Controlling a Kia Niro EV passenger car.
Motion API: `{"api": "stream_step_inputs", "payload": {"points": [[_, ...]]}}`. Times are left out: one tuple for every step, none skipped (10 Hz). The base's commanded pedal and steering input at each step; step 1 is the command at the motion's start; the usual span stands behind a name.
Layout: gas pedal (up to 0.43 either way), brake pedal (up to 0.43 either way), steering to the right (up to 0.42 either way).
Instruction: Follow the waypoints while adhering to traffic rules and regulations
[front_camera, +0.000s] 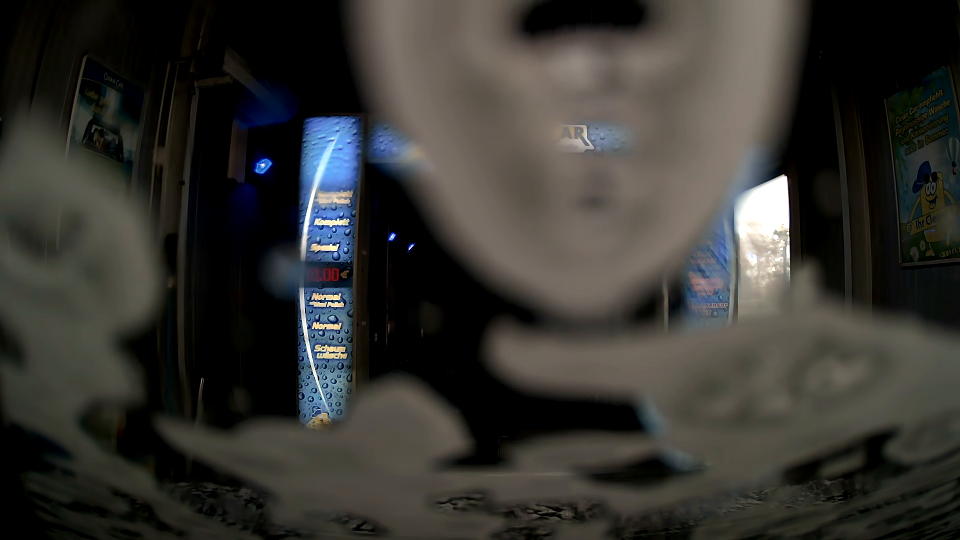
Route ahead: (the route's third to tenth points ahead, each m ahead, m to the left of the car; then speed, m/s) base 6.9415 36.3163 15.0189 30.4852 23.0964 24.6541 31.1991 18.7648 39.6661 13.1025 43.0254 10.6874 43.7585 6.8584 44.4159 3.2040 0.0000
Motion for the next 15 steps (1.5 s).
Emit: {"api": "stream_step_inputs", "payload": {"points": [[0.0, 0.0, -0.014], [0.0, 0.006, -0.015], [0.0, 0.0, -0.014], [0.0, 0.0, -0.015], [0.0, 0.0, -0.014], [0.0, 0.0, -0.014], [0.0, 0.0, -0.014], [0.0, 0.0, -0.014], [0.0, 0.0, -0.015], [0.0, 0.006, -0.015], [0.0, 0.0, -0.015], [0.0, 0.0, -0.014], [0.0, 0.0, -0.014], [0.0, 0.0, -0.014], [0.0, 0.0, -0.014]]}}
